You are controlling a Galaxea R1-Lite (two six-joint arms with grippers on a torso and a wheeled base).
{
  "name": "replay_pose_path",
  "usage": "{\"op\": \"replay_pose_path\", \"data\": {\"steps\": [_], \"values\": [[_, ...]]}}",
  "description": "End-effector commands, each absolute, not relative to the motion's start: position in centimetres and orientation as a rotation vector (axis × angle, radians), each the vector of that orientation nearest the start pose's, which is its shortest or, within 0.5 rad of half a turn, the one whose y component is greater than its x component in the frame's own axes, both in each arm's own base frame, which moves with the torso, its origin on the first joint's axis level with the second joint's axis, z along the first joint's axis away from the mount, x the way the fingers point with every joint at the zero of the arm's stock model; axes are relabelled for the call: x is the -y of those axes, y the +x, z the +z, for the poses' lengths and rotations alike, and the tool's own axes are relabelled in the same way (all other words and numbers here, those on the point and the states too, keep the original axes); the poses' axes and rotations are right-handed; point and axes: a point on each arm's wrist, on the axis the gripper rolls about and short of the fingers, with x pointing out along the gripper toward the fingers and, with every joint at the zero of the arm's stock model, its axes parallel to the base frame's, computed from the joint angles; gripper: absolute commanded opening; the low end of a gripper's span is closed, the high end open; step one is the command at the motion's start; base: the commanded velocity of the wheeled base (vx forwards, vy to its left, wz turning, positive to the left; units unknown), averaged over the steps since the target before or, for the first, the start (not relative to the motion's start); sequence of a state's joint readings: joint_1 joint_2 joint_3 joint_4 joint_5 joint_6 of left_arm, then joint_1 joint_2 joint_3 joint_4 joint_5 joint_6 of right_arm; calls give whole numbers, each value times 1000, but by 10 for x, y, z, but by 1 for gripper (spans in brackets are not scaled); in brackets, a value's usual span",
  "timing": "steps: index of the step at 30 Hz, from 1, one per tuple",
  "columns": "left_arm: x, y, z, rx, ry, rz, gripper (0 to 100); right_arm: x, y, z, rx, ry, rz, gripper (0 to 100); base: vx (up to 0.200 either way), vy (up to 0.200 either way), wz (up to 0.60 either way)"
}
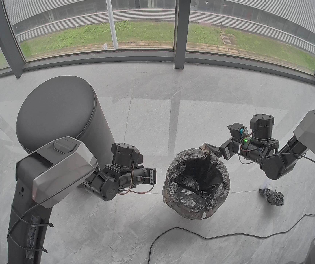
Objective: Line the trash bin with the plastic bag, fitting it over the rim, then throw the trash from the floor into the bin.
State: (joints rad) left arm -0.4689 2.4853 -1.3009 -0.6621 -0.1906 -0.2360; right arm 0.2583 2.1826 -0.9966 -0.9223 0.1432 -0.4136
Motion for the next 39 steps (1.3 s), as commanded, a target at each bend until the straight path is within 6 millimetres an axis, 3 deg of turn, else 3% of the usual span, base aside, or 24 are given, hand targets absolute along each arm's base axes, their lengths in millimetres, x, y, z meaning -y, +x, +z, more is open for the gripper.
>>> {"op": "replay_pose_path", "data": {"steps": [1,6,16,27,35,39], "values": [[228,383,55,-513,-153,-654,0,-95,410,40,-283,-421,420,100,0,0,0],[227,359,64,-537,-142,-677,0,-86,421,23,-309,-421,379,100,0,0,0],[215,347,76,-536,-145,-662,0,-89,445,4,-290,-381,358,100,0,0,0],[203,325,78,-495,-152,-672,0,-91,459,9,-242,-358,327,100,0,0,0],[201,321,77,-491,-149,-673,0,-87,467,-4,-244,-342,302,100,0,0,0],[199,317,85,-474,-153,-676,0,-88,474,0,-215,-313,279,100,0,0,0]]}}
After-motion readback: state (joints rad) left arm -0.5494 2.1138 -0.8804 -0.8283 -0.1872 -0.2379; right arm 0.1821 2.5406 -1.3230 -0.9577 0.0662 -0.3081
